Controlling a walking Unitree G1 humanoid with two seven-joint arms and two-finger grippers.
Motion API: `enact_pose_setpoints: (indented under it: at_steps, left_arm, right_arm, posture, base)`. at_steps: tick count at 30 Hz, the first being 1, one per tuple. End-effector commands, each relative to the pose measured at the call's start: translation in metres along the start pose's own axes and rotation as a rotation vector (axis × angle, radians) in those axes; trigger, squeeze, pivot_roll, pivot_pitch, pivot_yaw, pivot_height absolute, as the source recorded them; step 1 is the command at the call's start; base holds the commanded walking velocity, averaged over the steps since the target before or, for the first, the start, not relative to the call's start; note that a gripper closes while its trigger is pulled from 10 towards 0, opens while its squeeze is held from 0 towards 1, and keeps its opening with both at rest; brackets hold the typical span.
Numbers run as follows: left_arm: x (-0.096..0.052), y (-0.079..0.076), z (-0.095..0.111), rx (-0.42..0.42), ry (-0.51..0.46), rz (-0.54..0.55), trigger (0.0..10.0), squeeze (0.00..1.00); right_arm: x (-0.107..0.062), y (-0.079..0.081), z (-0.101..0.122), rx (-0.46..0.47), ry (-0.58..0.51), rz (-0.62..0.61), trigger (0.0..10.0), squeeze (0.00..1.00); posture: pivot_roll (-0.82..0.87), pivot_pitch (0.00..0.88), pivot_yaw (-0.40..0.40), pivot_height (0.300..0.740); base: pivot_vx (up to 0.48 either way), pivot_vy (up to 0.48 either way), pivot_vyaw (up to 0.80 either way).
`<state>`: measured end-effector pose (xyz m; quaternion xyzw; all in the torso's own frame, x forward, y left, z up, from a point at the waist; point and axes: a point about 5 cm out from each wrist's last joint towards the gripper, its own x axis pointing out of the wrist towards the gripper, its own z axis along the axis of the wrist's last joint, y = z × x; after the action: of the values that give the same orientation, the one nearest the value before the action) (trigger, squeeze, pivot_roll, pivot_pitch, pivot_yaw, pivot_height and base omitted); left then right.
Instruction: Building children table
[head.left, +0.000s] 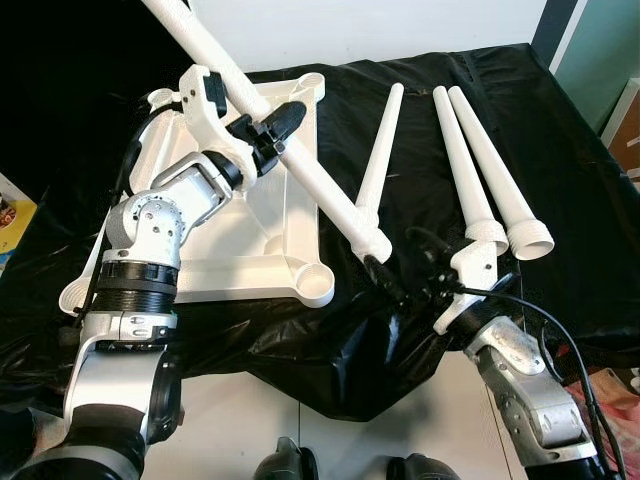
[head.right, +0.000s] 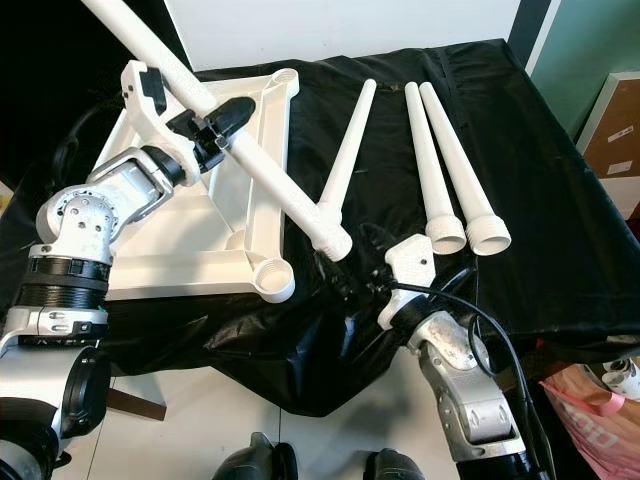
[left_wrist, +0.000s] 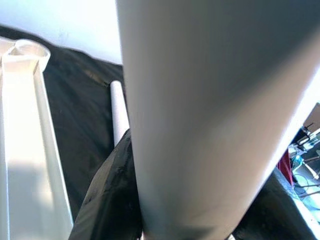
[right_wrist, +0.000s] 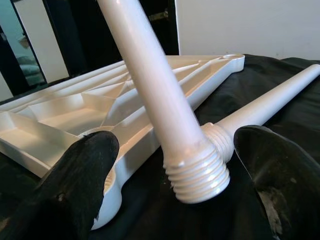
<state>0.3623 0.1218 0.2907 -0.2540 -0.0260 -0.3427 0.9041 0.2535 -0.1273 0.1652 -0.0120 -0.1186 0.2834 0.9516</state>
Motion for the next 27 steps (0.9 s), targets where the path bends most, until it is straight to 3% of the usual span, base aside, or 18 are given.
enact_pose_setpoints:
  at_steps: [1,4,7,9,11,16,27]
  left_arm:
    - [-0.002,-0.028,0.012,0.071,-0.032,-0.392,10.0,0.0]
    - [0.001,-0.05,0.016,0.157,-0.058,-0.45,10.0,0.0]
    - [0.001,-0.055,0.016,0.179,-0.058,-0.465,10.0,0.0]
    - [0.004,-0.068,0.015,0.233,-0.059,-0.497,10.0,0.0]
    - [0.004,-0.068,0.015,0.233,-0.059,-0.497,10.0,0.0]
    - [0.007,-0.09,0.003,0.292,-0.04,-0.561,10.0,0.0]
    - [0.008,-0.108,-0.004,0.311,-0.043,-0.618,10.0,0.0]
  right_arm:
    - [0.003,0.0,0.001,-0.012,0.016,0.0,10.0,0.0]
    - [0.017,-0.003,0.005,-0.084,0.046,-0.004,10.0,0.0]
    - [0.022,-0.004,0.007,-0.115,0.048,-0.005,10.0,0.0]
    - [0.035,-0.007,0.013,-0.186,0.049,-0.005,10.0,0.0]
    - [0.035,-0.007,0.013,-0.186,0.049,-0.005,10.0,0.0]
    - [0.056,-0.014,0.023,-0.307,0.043,-0.019,10.0,0.0]
    - [0.072,-0.021,0.023,-0.427,0.088,-0.042,10.0,0.0]
  posture:
    - [0.0,0.12,0.087,0.74]
    - [0.0,0.116,0.081,0.74]
    - [0.0,0.116,0.081,0.74]
    - [0.01,0.112,0.076,0.74]
    - [0.01,0.112,0.076,0.74]
    - [0.02,0.104,0.073,0.74]
    - [0.02,0.093,0.076,0.74]
  base:
    - [0.0,0.0,0.0]
    - [0.0,0.0,0.0]
    - [0.0,0.0,0.0]
    - [0.0,0.0,0.0]
    - [0.0,0.0,0.0]
    - [0.0,0.0,0.0]
    - [0.0,0.0,0.0]
